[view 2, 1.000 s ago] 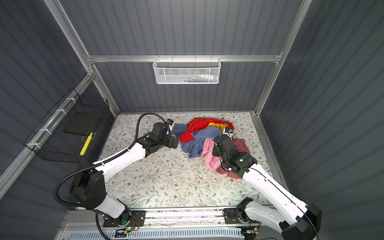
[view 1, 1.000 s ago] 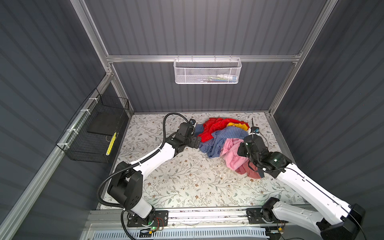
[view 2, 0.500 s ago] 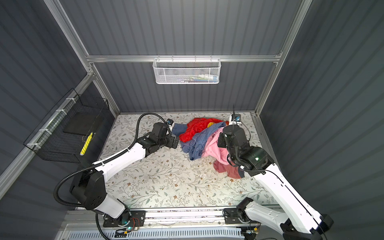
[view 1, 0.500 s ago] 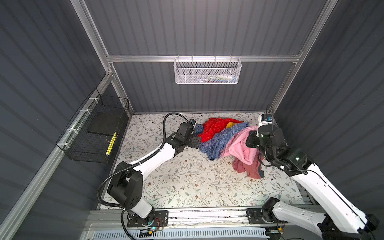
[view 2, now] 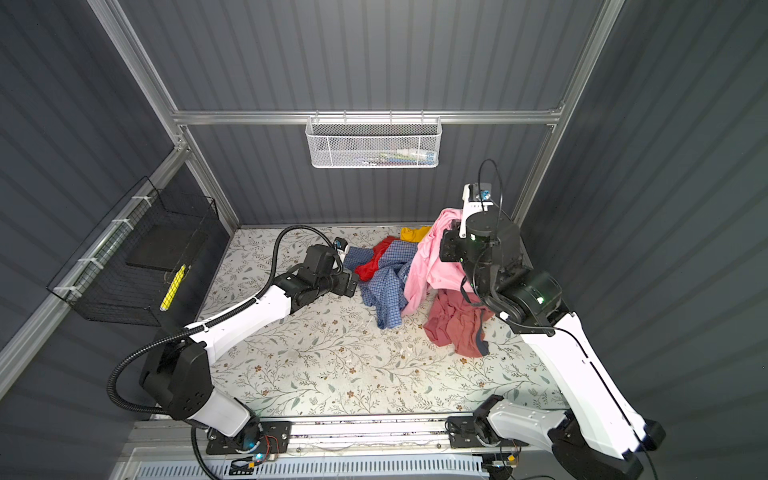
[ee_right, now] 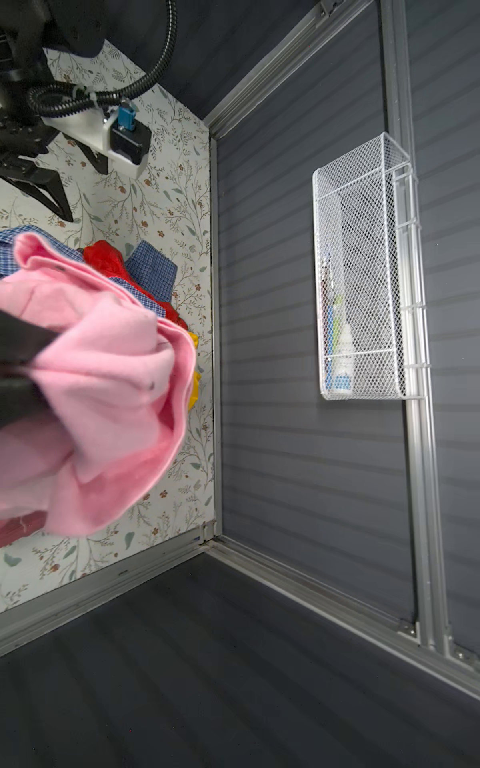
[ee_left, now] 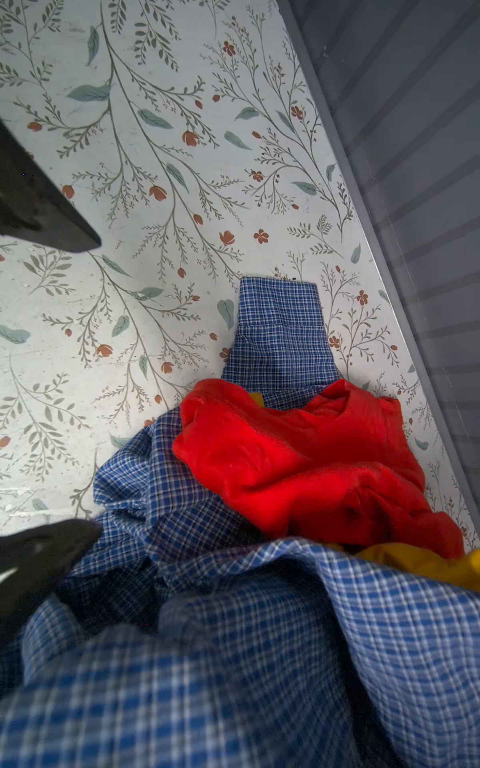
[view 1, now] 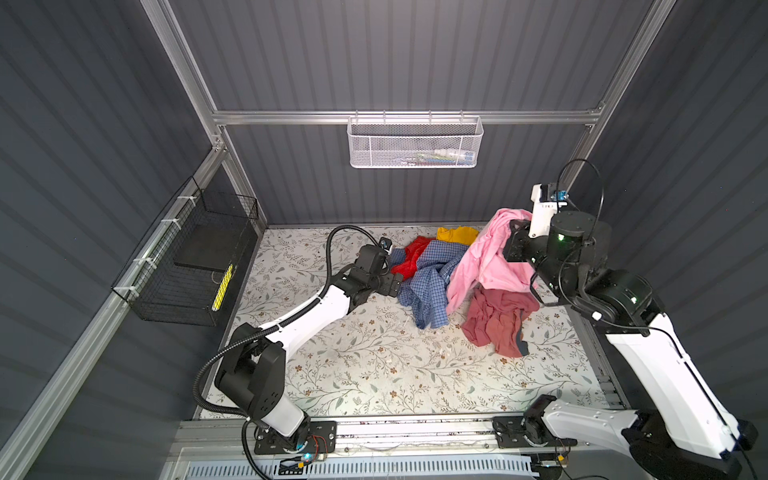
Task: Pick out a specific cloth from the pile
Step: 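Lift the light pink shirt high above the pile with the right gripper, then grasp the hanging pink shirt with the left gripper below the right gripper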
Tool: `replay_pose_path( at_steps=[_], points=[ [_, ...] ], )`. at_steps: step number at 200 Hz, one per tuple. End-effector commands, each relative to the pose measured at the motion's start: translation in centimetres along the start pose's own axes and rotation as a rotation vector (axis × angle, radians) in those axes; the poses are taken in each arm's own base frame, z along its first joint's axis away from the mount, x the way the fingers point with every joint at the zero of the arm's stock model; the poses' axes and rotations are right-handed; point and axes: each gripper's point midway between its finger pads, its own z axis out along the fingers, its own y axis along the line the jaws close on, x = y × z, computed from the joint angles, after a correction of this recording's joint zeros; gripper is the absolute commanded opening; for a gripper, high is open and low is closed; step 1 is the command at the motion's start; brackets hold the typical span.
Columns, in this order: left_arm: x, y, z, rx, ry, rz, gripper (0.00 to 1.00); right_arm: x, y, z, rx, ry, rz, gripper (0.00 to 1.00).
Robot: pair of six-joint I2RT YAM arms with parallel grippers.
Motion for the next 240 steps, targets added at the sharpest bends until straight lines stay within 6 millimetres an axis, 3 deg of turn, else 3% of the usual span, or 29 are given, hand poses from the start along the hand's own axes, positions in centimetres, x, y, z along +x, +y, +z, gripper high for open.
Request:
replay_pose_path(
  at_steps=[1,35,93,147,170,188,216,240],
  points=[
    [-2.2,-0.7,-0.8,0.039,-0.057,0.006,1.00,-5.4,0.8,-1.8,-0.056,-0.152,0.008,0.00],
    [-2.6,-1.2,-0.6,0.062,-0.060,0.011,1.00,-8.8,0.5,-2.6,-0.034,-0.230,-0.011,0.00],
    [-2.5,-2.3,0.5,0.115,-0.045,0.016,1.00,-12.9,0.1,-5.0,-0.050,-0.363,0.001,0.00],
    [-3.1,-3.2,0.6,0.160,-0.053,0.012,1.00,-16.3,1.6,-6.9,-0.157,-0.455,0.028,0.00],
    [-3.9,-3.5,0.1,0.178,-0.080,0.012,1.00,-17.9,2.7,-7.6,-0.228,-0.501,0.044,0.00],
    [-4.7,-3.8,-0.4,0.198,-0.110,0.012,1.00,-18.2,4.3,-6.9,-0.292,-0.493,0.052,0.00],
    [-7.2,-4.9,-2.3,0.260,-0.206,0.031,1.00,-17.1,7.7,-4.6,-0.407,-0.424,0.050,0.00],
    [-10.2,-6.6,-5.2,0.377,-0.349,0.065,1.00,-16.0,10.5,-2.9,-0.520,-0.377,0.041,0.00]
  ],
)
